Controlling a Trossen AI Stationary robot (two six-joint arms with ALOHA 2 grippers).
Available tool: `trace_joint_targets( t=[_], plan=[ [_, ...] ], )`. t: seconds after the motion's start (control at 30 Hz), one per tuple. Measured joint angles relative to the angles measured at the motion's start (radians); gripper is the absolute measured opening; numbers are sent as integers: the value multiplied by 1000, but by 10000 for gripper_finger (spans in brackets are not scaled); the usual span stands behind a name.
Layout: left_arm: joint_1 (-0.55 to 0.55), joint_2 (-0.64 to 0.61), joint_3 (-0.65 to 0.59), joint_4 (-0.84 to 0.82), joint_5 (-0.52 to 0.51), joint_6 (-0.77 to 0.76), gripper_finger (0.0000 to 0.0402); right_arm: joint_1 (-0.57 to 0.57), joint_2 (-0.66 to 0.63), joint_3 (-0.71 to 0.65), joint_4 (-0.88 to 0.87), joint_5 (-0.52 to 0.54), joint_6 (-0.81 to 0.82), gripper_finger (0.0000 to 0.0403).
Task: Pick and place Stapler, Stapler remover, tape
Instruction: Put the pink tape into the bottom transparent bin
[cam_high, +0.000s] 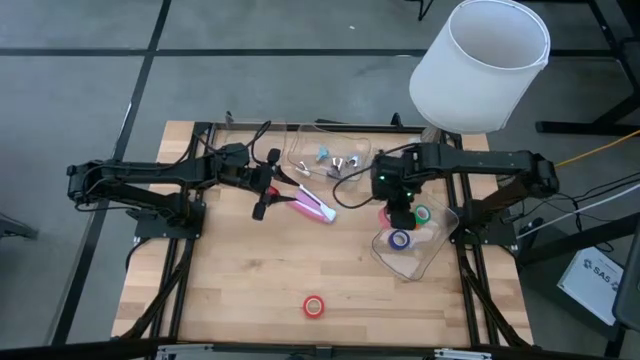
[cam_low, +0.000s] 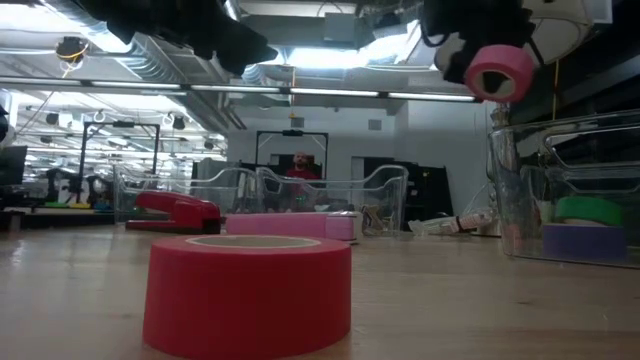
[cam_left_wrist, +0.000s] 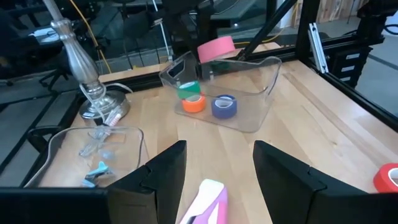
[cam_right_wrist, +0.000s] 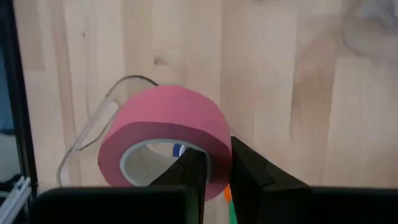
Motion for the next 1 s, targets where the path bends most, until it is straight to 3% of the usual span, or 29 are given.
trace_joint_targets(
  t=[0.53, 1.0],
  plan=[
    [0, 0, 0, 0, -1, -1, 184, 0, -201, -296, 9, 7, 260, 45],
    [0, 0, 0, 0, -53, -7, 184, 0, -216, -489, 87, 7, 381, 45]
  ],
)
